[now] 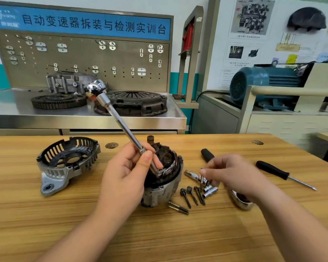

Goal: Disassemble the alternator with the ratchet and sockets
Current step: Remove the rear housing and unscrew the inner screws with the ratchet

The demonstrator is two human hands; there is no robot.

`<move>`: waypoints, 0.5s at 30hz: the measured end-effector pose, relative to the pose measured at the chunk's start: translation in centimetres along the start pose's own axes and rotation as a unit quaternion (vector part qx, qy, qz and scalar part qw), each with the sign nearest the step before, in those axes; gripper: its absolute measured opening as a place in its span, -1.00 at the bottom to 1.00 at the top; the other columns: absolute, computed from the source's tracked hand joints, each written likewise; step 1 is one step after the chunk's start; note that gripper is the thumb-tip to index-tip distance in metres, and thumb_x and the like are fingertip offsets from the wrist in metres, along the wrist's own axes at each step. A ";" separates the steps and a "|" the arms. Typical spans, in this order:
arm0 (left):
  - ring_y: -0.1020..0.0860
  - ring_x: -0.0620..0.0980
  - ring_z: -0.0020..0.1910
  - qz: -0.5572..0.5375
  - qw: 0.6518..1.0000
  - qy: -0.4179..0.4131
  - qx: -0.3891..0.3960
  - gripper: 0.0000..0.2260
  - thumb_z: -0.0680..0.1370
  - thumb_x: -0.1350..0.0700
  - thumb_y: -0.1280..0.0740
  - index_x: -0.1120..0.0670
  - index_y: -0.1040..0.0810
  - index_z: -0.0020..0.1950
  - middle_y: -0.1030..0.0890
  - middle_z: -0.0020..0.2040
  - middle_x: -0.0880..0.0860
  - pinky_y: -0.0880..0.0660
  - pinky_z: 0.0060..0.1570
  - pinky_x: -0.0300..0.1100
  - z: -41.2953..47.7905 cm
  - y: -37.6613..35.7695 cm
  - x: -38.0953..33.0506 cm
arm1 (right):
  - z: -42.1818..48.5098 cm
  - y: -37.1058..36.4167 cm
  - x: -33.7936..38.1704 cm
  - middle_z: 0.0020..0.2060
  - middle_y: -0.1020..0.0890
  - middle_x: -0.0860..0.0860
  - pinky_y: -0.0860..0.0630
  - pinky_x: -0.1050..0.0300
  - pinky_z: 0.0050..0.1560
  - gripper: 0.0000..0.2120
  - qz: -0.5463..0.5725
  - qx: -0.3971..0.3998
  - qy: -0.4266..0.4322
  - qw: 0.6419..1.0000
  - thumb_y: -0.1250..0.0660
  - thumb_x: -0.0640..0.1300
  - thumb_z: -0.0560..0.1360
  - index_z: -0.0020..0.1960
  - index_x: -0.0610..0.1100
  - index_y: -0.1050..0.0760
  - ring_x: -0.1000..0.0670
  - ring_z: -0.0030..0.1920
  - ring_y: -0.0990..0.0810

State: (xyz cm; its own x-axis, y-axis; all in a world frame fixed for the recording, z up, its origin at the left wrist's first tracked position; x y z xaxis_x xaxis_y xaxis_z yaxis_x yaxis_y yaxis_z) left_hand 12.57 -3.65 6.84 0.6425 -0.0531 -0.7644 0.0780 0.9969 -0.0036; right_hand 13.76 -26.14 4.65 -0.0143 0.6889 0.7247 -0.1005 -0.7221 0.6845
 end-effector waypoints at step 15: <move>-0.58 -0.20 -0.25 0.052 0.998 0.000 0.027 -0.83 0.56 0.30 -0.23 0.07 -0.53 -0.09 -0.64 -0.27 0.00 -0.47 -0.13 -0.43 -0.8 -0.8 -0.4 | 5.1 -4.5 -3.2 -0.25 -0.59 0.07 -0.46 0.21 -0.24 -0.66 -0.193 0.085 -0.067 0.975 -0.43 0.14 0.45 0.02 -0.13 -0.60 0.09 -0.18 -0.56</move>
State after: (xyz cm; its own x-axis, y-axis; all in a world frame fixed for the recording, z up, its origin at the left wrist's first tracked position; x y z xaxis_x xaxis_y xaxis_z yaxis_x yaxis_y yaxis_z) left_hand 11.67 -4.35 6.68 0.6491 0.0500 -0.7590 0.0524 0.9925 0.1103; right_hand 19.35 -25.37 -0.36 0.1230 0.9054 0.4063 0.0945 -0.4182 0.9034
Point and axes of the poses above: each hand's wrist, its own z-axis towards the middle knuckle, its own y-axis out of the back of the hand, x = y × z, the point moved 6 cm from there along z, towards the middle knuckle
